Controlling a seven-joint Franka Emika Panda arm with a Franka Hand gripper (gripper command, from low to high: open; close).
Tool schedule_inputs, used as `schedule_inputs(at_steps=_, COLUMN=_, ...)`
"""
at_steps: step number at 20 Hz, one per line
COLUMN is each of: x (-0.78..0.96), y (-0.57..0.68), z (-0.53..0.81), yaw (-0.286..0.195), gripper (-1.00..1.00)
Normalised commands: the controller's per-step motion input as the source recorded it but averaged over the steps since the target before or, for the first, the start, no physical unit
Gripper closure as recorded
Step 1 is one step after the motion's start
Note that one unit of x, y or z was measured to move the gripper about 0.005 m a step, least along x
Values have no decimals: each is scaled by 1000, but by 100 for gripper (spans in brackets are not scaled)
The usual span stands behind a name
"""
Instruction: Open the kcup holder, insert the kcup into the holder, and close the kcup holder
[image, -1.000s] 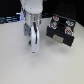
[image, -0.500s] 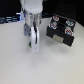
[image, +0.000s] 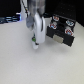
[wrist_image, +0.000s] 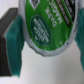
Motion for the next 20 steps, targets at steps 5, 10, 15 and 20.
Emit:
schedule_inputs(at_steps=5, x=183, y=534, z=827, yaw=53, gripper=100)
schedule_inputs(at_steps=10, x=121, y=538, z=758, yaw=49, gripper=100)
schedule_inputs(at_steps=15, x=118, y=558, z=626, yaw=48, gripper=100)
schedule_inputs(at_steps=20, x=133, y=609, z=491, yaw=36, gripper=100)
